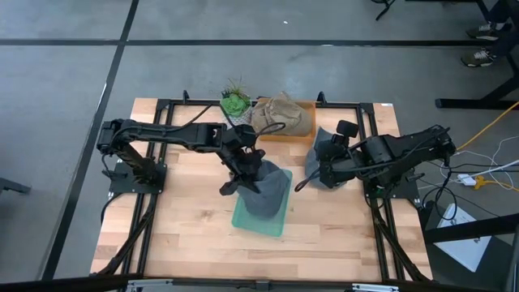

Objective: Pick & Place hat
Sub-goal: Put the bottom blue cap into the green bin

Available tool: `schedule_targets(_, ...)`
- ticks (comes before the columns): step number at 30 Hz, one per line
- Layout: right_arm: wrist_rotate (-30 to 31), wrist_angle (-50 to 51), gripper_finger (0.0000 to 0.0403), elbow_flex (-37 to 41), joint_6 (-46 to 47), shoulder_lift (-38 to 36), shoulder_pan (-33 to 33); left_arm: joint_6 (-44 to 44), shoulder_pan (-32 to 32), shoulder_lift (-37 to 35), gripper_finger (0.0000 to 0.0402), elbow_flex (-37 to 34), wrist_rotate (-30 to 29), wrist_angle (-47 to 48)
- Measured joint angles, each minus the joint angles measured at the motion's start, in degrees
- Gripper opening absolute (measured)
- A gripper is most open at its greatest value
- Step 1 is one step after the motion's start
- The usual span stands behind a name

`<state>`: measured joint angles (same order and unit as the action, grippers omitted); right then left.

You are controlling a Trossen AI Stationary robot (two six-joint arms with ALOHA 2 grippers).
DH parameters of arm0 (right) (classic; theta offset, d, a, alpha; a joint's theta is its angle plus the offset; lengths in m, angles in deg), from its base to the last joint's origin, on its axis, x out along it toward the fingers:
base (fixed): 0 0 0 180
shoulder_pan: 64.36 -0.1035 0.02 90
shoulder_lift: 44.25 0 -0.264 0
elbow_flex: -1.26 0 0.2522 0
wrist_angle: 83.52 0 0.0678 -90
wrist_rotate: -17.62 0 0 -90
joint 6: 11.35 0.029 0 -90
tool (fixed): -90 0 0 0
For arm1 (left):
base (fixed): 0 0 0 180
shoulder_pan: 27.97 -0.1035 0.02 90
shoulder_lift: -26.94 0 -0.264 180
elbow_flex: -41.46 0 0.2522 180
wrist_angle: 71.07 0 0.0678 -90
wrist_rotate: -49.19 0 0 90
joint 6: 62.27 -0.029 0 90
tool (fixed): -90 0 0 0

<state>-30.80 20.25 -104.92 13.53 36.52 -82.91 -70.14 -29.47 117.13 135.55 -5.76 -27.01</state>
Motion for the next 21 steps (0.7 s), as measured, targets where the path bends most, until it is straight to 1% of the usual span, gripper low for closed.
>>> schedule_targets(10, 0.92, 0.00, 0.0161, 0.00, -0.07, 0.00, 0.00, -2.82, 0.14, 0.02, 0.0019, 0.25, -0.01, 5.36)
schedule_targets(18, 0.92, 0.00, 0.0161, 0.00, -0.02, 0.00, 0.00, -8.89, 1.46, -0.02, 0.0020, 0.25, -0.06, 9.22)
schedule_targets(21, 0.92, 0.00, 0.0161, 0.00, 0.02, 0.00, 0.01, -9.43, 1.57, -0.02, 0.0020, 0.25, -0.05, 9.52)
